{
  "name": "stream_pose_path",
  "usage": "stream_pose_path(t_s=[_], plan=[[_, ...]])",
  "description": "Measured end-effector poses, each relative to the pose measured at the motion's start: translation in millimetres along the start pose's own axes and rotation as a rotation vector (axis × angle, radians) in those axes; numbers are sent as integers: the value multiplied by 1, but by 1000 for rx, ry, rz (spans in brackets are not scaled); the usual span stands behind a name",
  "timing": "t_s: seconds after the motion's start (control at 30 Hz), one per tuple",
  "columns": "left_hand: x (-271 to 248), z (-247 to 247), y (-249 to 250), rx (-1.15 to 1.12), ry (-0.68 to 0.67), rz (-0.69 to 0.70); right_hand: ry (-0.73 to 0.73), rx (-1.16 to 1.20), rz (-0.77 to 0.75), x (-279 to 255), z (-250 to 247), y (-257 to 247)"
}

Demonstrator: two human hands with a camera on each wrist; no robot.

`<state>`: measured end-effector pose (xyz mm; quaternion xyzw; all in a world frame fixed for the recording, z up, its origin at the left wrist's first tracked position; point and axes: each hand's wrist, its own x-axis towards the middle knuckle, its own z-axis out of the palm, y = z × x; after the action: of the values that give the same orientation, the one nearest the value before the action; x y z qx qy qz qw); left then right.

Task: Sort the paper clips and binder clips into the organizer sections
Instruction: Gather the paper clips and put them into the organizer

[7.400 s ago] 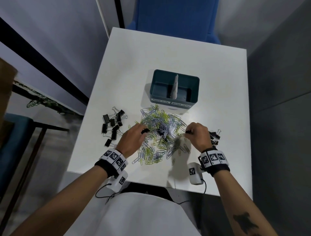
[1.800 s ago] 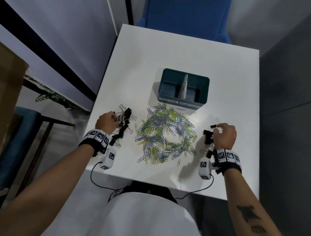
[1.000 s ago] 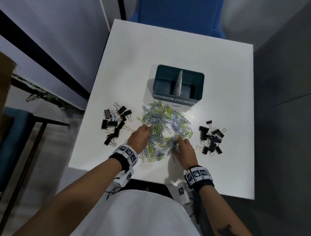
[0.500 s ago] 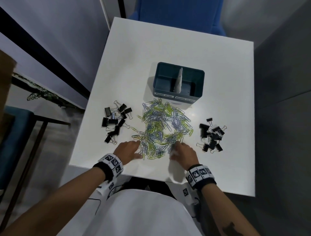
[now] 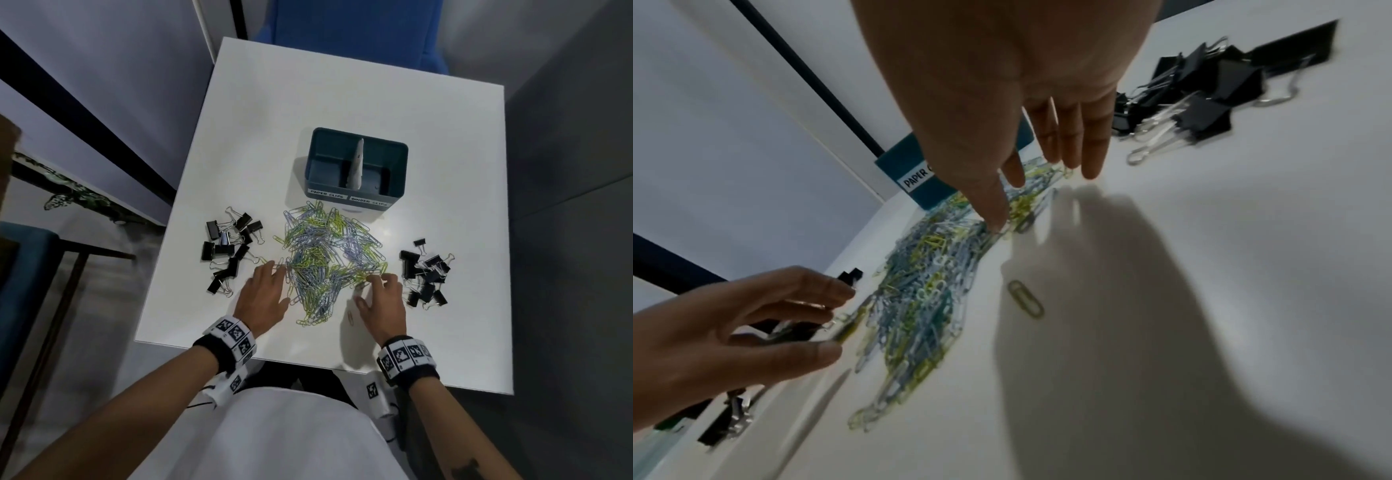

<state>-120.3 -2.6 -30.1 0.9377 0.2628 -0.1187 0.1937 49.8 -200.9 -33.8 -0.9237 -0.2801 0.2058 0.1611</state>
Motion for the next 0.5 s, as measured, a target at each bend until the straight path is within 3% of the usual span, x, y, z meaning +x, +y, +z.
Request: stream_pose_path(t_s=[0.13, 0.3, 0.4, 0.5], plan=[[-2, 10, 10, 28, -78, 45, -5, 14, -13, -6, 7, -9], [9, 5, 32, -55, -11, 195, -59, -19, -122, -1, 8, -23], [25, -10, 32, -38, 53, 194, 34, -5, -72, 18, -6, -26], [59, -23, 24, -62, 27, 146, -6, 6, 5, 47, -21, -27]])
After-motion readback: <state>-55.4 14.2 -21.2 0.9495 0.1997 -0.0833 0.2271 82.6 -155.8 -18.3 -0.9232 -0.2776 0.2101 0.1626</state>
